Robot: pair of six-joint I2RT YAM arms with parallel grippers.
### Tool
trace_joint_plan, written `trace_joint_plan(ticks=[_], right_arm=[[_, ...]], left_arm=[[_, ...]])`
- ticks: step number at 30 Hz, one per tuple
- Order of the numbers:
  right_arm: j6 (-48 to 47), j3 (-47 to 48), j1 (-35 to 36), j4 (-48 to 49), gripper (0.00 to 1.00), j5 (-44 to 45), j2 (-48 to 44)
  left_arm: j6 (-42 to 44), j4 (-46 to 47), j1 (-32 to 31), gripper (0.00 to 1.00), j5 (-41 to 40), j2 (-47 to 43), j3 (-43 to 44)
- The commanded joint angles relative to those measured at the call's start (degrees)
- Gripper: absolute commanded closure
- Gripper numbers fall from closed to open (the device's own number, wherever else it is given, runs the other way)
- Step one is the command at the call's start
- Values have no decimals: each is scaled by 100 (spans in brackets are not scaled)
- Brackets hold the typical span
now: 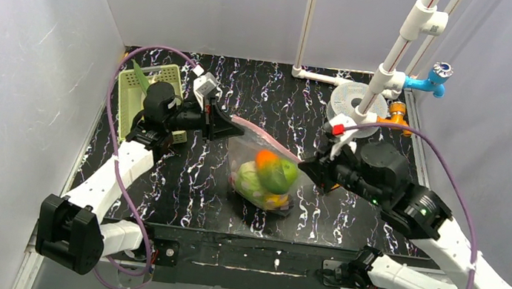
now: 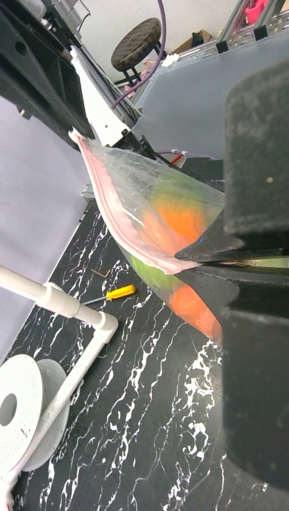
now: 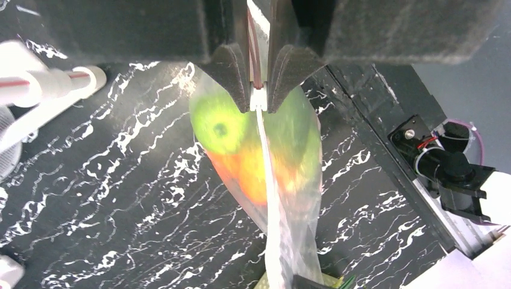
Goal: Place the food in the zip-top bag and seal the zipper
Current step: Zip the zipper food storage bag at the center of the board, then place the zipper food storage bag at the center of the board.
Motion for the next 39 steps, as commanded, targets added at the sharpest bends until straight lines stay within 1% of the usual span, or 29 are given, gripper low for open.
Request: trace_joint_plan(ticks=[1, 6, 15, 22, 25, 28, 29, 31, 32, 35, 36, 39], right_arm=[[155, -126, -37, -480, 99, 488, -765], [261, -241, -37, -718, 99, 558, -1019], [262, -185, -36, -720, 99, 510, -856], [245, -59, -33, -664, 99, 472, -714], [306, 181, -37, -798, 99, 229, -609], [391, 400, -37, -834, 99, -82, -545], [431, 443, -37, -804, 99, -126, -523], [504, 517, -37, -711, 99, -555, -479], [522, 562, -36, -692, 99, -724, -432], [539, 746, -35, -712, 99, -1183, -235], [510, 830, -36, -773, 99, -1342, -137], [399, 1205, -35, -1117, 99, -2003, 170]], left_arm=[[136, 17, 285, 100, -499, -37, 102], [93, 29, 306, 100, -474, 29, 105], [-184, 249, 303, 100, -248, 169, 127], [72, -124, 304, 100, -315, -6, 207], [72, -23, 285, 100, -113, -197, 204], [245, -52, 276, 100, -237, -580, 114], [401, -176, 272, 100, -355, -745, 109], [642, -483, 275, 100, -476, -995, 175], [815, -821, 260, 100, -440, -1038, 315], [1637, -2392, 178, 100, -426, -1055, 912], [1686, -2659, 152, 100, -476, -1111, 979], [1699, -3523, 144, 100, -1082, -1588, 1295]])
